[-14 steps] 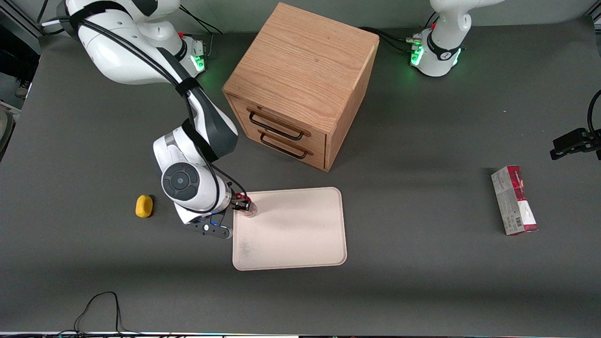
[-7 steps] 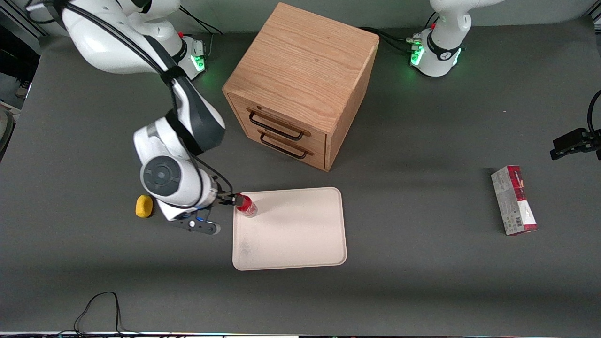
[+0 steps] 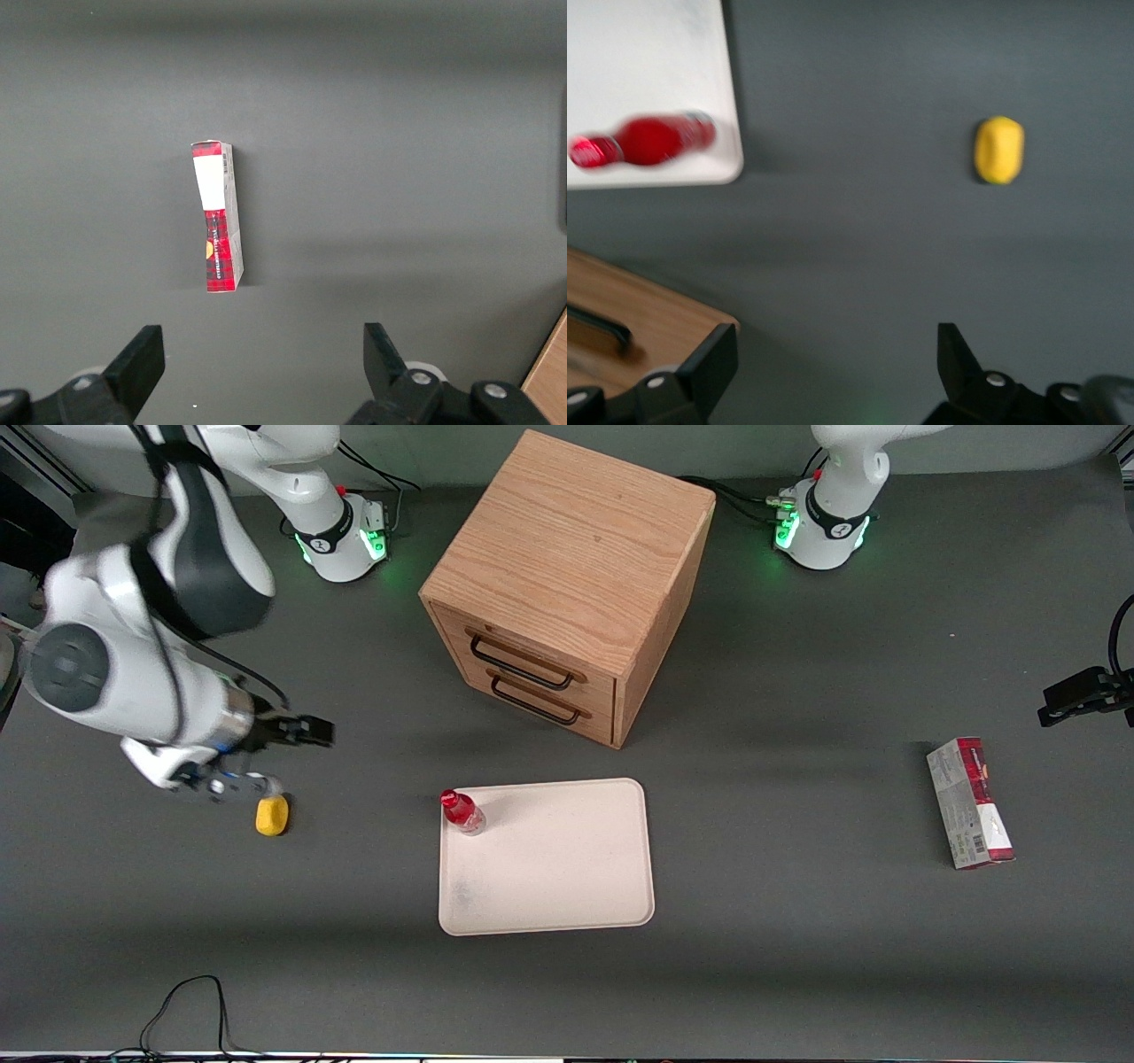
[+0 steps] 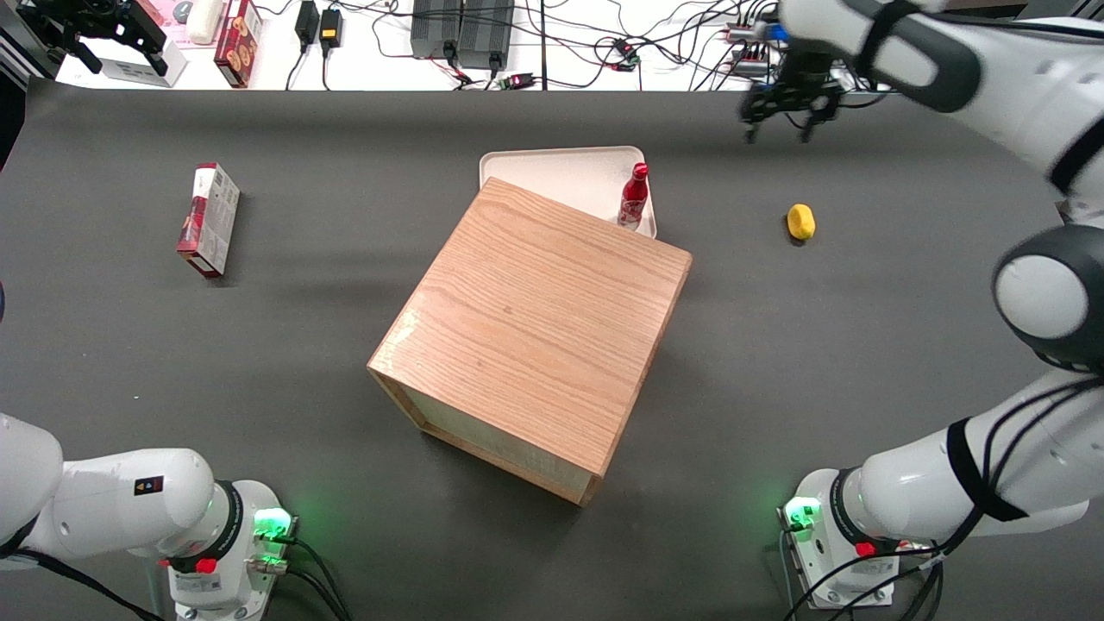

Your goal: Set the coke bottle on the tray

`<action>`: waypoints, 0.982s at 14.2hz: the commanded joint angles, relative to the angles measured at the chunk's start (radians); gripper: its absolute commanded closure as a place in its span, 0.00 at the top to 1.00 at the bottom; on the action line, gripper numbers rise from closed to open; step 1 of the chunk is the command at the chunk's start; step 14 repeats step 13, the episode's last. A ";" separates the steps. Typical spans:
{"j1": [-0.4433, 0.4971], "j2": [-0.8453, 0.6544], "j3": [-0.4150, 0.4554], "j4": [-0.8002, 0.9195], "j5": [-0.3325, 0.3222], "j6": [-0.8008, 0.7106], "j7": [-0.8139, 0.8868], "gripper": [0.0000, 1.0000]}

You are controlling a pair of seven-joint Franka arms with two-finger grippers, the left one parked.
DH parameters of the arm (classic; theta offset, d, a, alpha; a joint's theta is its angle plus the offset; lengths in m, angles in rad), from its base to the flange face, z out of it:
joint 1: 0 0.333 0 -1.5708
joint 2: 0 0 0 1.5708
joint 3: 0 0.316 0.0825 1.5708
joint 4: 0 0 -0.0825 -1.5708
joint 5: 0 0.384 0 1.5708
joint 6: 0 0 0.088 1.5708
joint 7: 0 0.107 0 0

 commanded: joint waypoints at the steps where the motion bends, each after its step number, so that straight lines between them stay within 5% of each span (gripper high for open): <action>1: 0.031 -0.162 -0.132 -0.143 0.040 0.009 -0.179 1.00; 5: 0.068 -0.238 -0.232 -0.136 0.037 0.006 -0.198 1.00; 14: 0.026 -0.201 -0.234 -0.011 0.038 -0.079 -0.196 1.00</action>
